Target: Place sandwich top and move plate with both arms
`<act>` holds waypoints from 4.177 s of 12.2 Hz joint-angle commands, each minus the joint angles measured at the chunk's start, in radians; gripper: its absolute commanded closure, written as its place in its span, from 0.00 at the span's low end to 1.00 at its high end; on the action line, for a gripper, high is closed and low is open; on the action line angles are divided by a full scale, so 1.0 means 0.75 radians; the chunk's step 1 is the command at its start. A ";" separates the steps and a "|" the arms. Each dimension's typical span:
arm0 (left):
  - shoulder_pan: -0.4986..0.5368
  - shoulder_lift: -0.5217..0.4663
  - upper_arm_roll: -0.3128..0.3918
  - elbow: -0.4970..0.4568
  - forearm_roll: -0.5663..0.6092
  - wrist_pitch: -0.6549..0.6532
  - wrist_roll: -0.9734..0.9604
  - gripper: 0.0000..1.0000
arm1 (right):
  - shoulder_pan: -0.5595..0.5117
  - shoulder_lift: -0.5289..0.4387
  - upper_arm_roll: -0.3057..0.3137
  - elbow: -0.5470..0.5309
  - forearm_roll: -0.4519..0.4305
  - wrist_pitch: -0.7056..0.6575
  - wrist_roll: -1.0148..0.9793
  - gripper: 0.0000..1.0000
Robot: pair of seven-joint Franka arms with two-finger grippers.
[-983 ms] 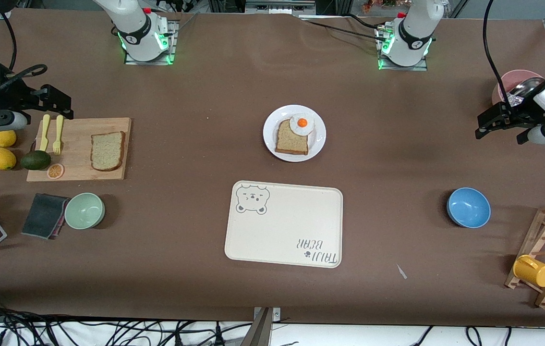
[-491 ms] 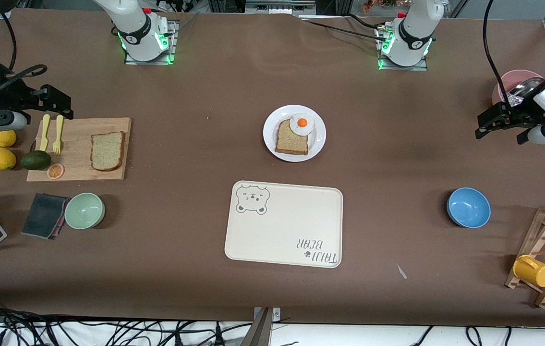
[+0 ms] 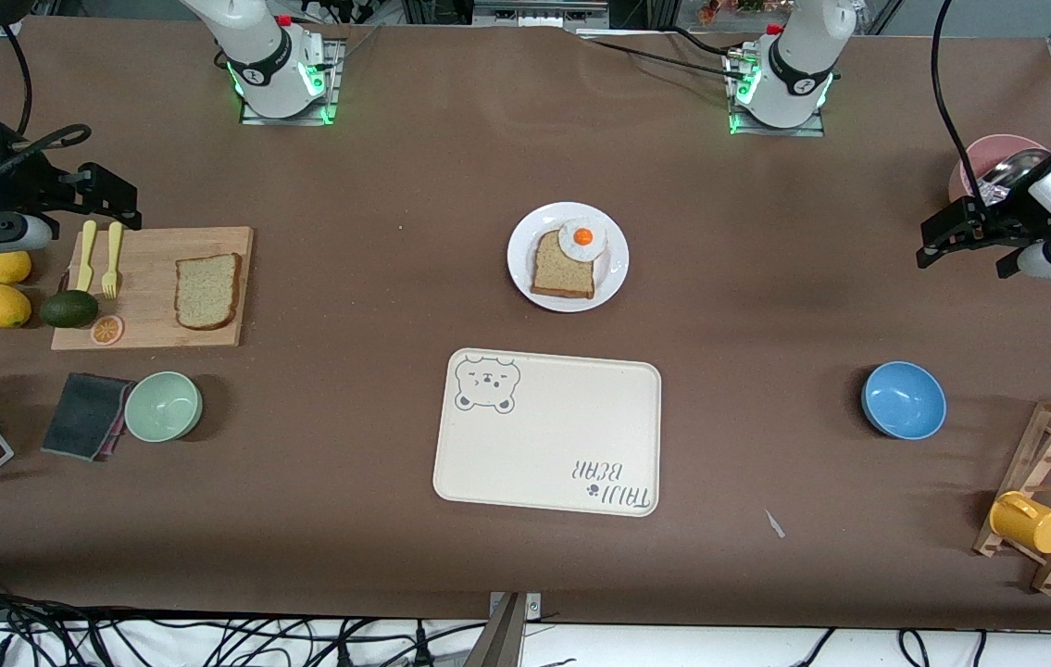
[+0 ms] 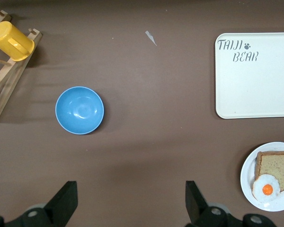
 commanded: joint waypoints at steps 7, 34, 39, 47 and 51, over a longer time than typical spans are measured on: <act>-0.013 0.019 0.003 0.044 0.025 -0.031 -0.018 0.00 | -0.001 0.007 -0.003 0.023 -0.019 -0.031 0.016 0.00; -0.011 0.019 0.003 0.044 0.025 -0.033 -0.016 0.00 | -0.015 0.058 -0.038 -0.443 -0.048 0.422 0.008 0.00; -0.011 0.019 0.003 0.044 0.025 -0.033 -0.016 0.00 | -0.015 0.056 -0.058 -0.674 -0.060 0.678 0.005 0.01; -0.009 0.019 0.003 0.044 0.025 -0.033 -0.015 0.00 | -0.015 0.107 -0.099 -0.937 -0.134 0.990 -0.021 0.33; -0.009 0.019 0.003 0.042 0.025 -0.033 -0.013 0.00 | -0.013 0.160 -0.097 -0.939 -0.164 1.000 -0.021 0.62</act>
